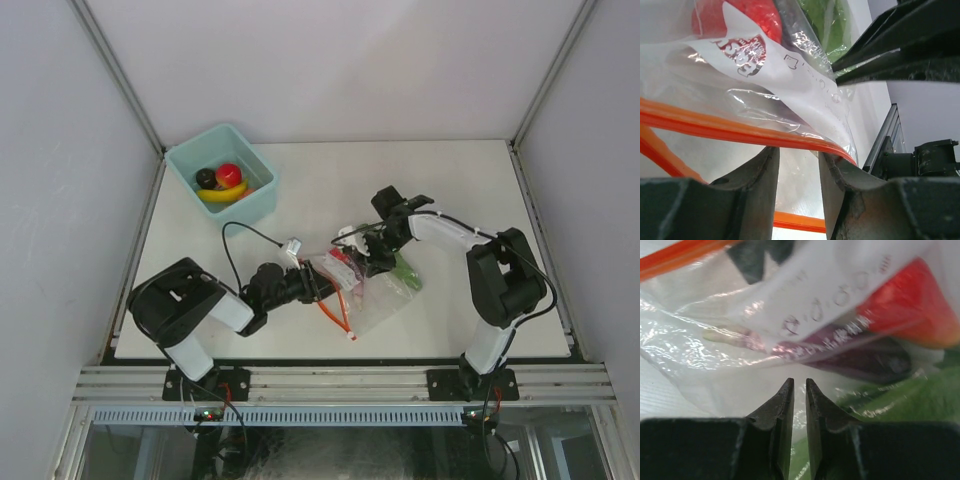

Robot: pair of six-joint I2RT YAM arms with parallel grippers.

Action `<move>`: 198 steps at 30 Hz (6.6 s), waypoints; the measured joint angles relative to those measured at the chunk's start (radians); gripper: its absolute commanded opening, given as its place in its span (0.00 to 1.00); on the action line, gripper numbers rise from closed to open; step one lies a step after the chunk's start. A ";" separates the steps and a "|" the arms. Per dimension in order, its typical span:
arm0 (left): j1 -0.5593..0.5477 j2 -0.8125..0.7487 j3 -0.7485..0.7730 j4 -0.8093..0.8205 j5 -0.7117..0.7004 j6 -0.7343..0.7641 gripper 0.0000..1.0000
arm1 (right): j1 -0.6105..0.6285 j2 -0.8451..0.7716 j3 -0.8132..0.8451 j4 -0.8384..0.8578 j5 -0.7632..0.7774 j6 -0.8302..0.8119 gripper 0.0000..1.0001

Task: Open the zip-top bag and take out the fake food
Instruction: Pick up the fake vegetable from the zipper food storage bag, then place the fake vegetable in the bin.

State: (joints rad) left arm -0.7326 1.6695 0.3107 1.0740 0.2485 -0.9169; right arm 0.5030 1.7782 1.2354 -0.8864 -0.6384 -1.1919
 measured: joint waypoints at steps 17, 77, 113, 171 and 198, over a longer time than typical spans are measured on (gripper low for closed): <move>-0.051 0.003 0.042 -0.123 -0.120 -0.041 0.47 | -0.066 -0.004 -0.038 0.237 0.070 0.393 0.14; -0.154 0.056 0.488 -0.839 -0.516 0.248 0.12 | -0.051 0.126 0.067 0.216 0.031 0.706 0.11; -0.067 -0.541 0.201 -1.231 -0.396 0.143 0.00 | -0.113 0.126 0.068 0.201 0.090 0.701 0.12; 0.537 -0.893 0.470 -1.469 -0.322 0.507 0.00 | -0.175 -0.008 0.068 0.171 -0.052 0.671 0.13; 0.758 -0.675 0.516 -1.325 -0.109 0.410 0.00 | -0.189 -0.049 0.068 0.149 -0.110 0.623 0.13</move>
State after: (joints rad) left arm 0.0257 0.9943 0.8268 -0.2508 0.1394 -0.5064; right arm 0.3138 1.7294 1.3029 -0.7376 -0.7486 -0.5686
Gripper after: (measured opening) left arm 0.410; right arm 0.129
